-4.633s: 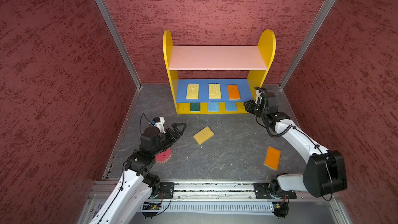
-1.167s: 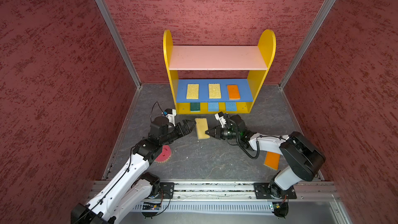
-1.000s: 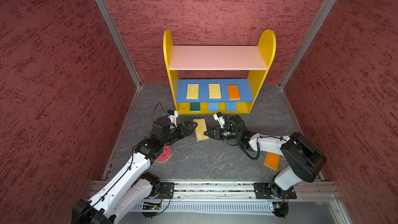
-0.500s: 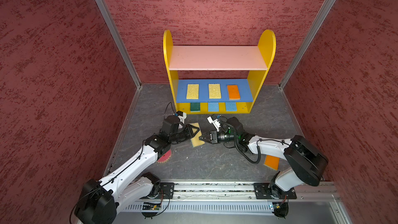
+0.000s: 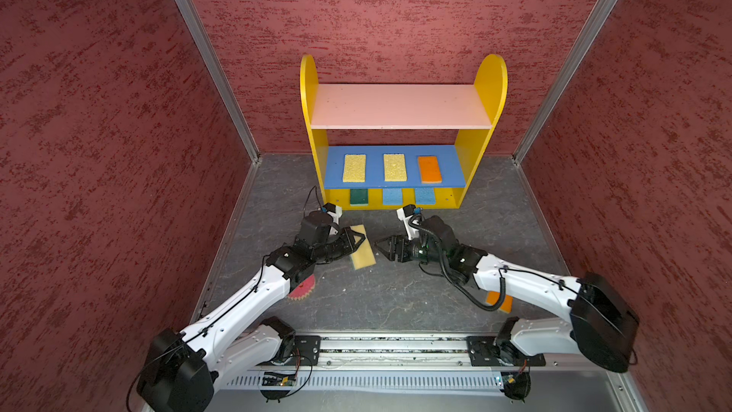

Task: Place and organize the cleaning sponges onto the shelf
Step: 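Lift the scrub sponge with the right gripper while the left gripper draws back, then carry the scrub sponge up to the pink top board with the right gripper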

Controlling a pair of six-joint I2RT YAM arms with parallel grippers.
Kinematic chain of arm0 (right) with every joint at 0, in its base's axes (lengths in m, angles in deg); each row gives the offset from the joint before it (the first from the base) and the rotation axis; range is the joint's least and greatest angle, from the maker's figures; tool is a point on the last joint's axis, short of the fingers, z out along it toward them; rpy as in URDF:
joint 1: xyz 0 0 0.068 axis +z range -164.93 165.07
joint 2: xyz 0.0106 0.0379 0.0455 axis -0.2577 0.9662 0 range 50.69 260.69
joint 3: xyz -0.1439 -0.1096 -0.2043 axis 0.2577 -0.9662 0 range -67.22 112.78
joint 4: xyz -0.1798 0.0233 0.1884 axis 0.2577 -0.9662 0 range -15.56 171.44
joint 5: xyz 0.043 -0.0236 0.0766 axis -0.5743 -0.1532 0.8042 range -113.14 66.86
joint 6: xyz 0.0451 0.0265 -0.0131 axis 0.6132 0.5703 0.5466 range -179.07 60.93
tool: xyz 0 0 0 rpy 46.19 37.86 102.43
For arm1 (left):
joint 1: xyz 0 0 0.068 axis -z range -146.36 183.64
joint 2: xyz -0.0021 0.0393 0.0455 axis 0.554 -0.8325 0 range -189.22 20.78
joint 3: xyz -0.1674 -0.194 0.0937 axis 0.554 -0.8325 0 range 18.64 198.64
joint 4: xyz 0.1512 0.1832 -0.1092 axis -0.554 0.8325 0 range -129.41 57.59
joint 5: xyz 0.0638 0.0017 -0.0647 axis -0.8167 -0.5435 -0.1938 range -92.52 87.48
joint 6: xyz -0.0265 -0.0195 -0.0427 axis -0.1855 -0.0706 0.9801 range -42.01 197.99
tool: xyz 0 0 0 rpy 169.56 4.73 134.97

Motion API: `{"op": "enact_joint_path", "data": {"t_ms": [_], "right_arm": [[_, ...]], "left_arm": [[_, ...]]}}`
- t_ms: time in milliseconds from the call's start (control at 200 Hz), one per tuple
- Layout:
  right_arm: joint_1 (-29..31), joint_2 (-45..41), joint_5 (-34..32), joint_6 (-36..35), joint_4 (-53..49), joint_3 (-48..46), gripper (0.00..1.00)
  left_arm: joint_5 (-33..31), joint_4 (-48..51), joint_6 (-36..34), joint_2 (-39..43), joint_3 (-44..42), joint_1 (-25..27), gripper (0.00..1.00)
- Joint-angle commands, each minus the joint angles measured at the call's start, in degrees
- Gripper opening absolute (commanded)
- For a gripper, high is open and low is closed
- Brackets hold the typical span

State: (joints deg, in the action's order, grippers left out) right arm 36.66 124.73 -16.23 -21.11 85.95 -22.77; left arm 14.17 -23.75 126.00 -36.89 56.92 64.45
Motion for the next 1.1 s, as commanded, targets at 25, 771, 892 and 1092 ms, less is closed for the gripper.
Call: {"op": "enact_joint_path", "data": {"t_ms": [25, 771, 892, 1092], "right_arm": [[7.75, -3.2, -27.48, -11.81, -13.83, 4.74, 0.75], [25.39, 16.91, -42.85, -32.02, -12.18, 20.47, 0.87], [25.3, 17.67, -45.83, -31.6, -10.41, 19.89, 0.48], [25.12, 15.74, -45.84, -29.57, -7.97, 16.99, 0.11]], "left_arm": [[-1.16, 5.71, -0.67, -0.8, 2.81, -1.32, 0.03], [4.8, 17.14, -1.15, -6.34, 11.29, -4.44, 0.02], [6.01, 16.91, -0.91, -6.42, 11.55, -4.43, 0.02], [7.23, 16.02, -0.64, -5.84, 11.02, -4.44, 0.4]]}}
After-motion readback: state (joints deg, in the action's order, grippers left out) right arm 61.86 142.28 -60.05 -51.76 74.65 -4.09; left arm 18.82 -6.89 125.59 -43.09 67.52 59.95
